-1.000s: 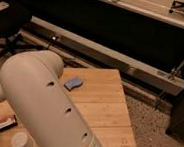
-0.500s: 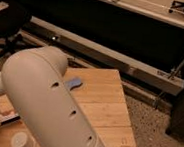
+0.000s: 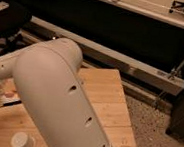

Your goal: Place the eraser on the white sponge

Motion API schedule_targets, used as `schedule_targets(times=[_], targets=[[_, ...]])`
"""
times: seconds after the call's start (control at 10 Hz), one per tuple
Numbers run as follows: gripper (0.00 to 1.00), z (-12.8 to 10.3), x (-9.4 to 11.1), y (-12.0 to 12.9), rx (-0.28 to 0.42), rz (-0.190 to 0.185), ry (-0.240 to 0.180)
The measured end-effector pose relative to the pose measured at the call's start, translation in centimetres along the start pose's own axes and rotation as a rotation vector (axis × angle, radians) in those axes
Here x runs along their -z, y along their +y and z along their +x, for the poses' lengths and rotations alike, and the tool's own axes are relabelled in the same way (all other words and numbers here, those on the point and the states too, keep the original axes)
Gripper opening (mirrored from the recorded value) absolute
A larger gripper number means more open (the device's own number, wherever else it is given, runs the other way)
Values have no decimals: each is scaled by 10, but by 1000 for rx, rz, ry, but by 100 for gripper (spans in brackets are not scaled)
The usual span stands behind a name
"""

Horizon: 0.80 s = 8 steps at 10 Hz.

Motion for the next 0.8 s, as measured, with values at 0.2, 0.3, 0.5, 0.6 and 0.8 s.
schedule_targets(times=[0.2, 0.3, 0.5, 0.6, 0.8], targets=[[0, 29, 5, -28, -115, -12, -37], [0, 48, 5, -42, -176, -15, -54], [0, 87, 2, -67, -291, -20, -91], [0, 107, -2, -76, -337, -22, -97], [0, 145, -13, -89, -399, -29, -74]])
